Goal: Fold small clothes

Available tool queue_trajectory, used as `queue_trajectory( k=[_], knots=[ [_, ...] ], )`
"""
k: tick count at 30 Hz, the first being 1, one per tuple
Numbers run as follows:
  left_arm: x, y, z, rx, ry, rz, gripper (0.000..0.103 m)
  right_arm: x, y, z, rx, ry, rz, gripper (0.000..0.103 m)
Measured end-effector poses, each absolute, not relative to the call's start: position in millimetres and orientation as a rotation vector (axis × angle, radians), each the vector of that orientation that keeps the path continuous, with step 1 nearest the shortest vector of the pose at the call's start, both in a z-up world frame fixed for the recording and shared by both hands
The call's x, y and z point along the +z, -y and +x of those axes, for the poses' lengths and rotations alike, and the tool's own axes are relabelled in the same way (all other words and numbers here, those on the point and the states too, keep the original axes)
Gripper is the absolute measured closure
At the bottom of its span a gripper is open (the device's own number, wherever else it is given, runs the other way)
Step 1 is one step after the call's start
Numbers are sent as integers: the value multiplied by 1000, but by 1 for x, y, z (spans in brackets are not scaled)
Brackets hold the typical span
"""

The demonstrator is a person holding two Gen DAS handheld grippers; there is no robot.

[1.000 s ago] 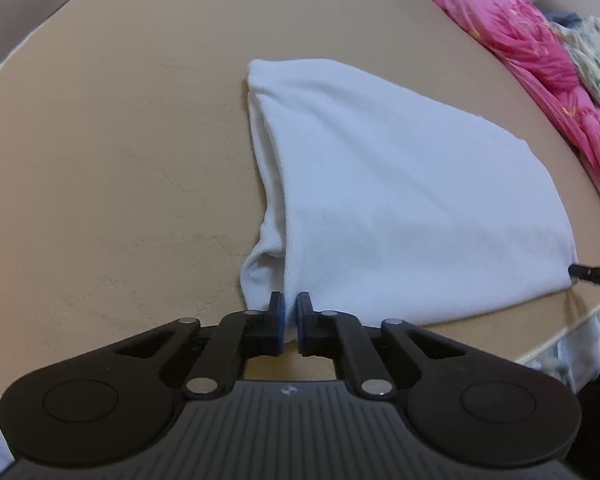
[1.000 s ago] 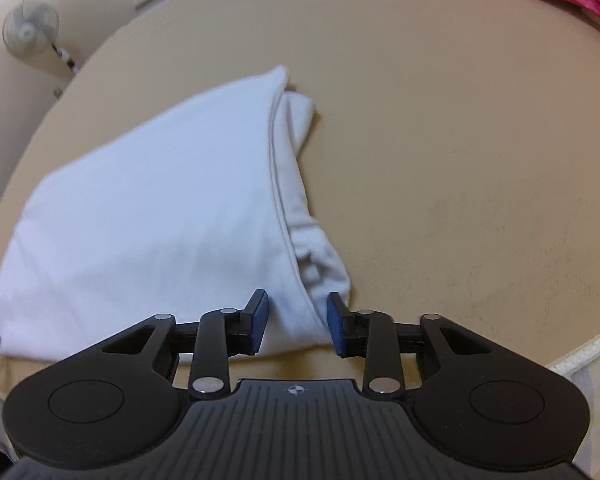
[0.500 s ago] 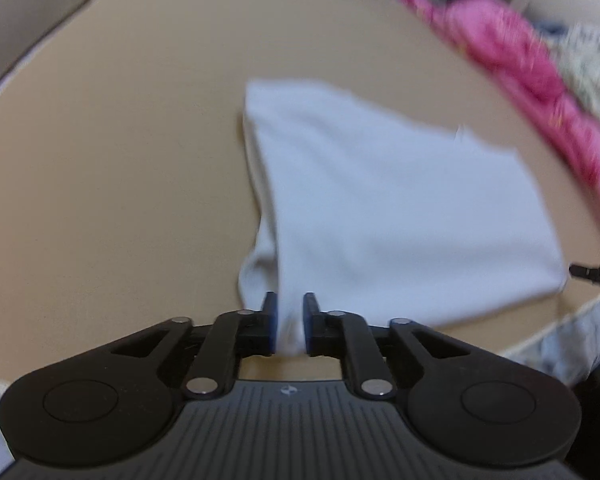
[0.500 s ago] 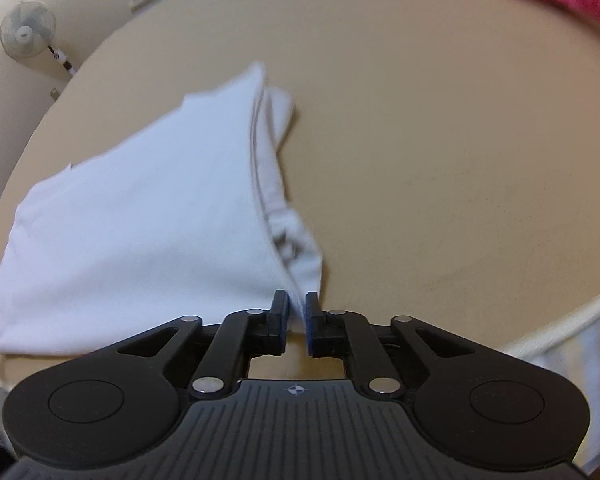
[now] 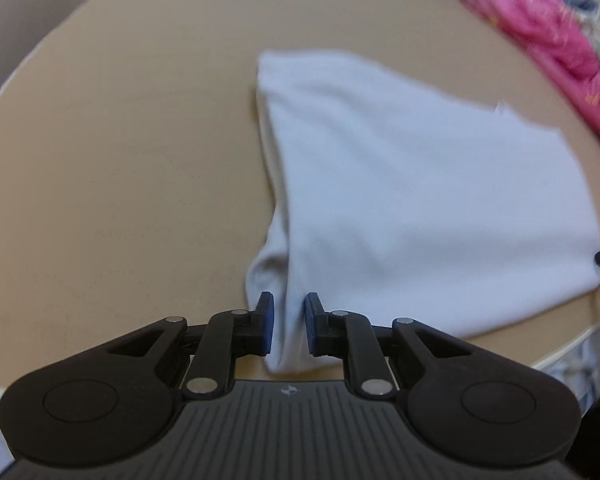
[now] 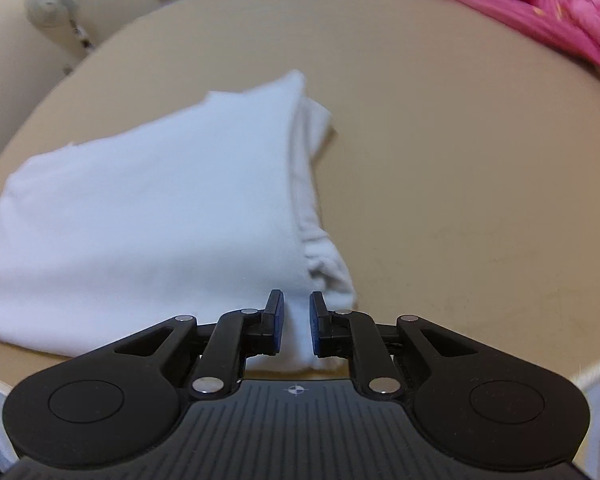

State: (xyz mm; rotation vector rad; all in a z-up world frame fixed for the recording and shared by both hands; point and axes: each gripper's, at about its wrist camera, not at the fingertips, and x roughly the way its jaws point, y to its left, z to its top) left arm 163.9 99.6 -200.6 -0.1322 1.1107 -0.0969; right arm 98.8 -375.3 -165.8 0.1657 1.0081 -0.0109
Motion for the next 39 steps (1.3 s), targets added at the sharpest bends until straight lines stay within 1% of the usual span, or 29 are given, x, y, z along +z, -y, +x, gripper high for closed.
queue_trajectory(
  k=[3, 5, 11, 15, 22, 24, 27, 28, 31, 33, 35, 36, 37, 39],
  knots=[
    [-197, -100, 161, -92, -1096, -143, 86, -149, 374, 92, 12, -914, 172, 88],
    [-196, -100, 160, -88, -1091, -137, 86, -147, 374, 92, 7, -890, 166, 86],
    [-190, -101, 154, -95, -1069, -148, 86, -151, 372, 101, -22, -888, 159, 85],
    [-184, -101, 164, -103, -1049, -171, 86, -170, 369, 113, -56, -948, 118, 85],
    [-167, -102, 169, -133, -948, -238, 86, -172, 366, 117, -76, -934, 108, 85],
    [-171, -99, 175, -124, -967, -221, 86, -170, 366, 115, -79, -921, 115, 85],
    [-196, -95, 187, -52, -1103, -138, 86, -173, 367, 116, -79, -934, 95, 84],
    [-200, -95, 189, -42, -1118, -142, 86, -173, 366, 116, -81, -934, 91, 83],
    [-189, -96, 187, -56, -1064, -157, 86, -167, 365, 114, -93, -904, 94, 83],
    [-185, -100, 185, -54, -1043, -183, 86, -163, 364, 112, -94, -873, 92, 80],
    [-188, -103, 186, -30, -1063, -181, 85, -167, 364, 113, -100, -898, 82, 78],
    [-191, -104, 187, -18, -1083, -172, 82, -174, 365, 115, -108, -942, 74, 73],
    [-194, -105, 186, -13, -1099, -167, 80, -180, 365, 115, -113, -976, 74, 71],
    [-189, -108, 184, -12, -1085, -174, 78, -178, 362, 113, -128, -960, 74, 70]
  ],
)
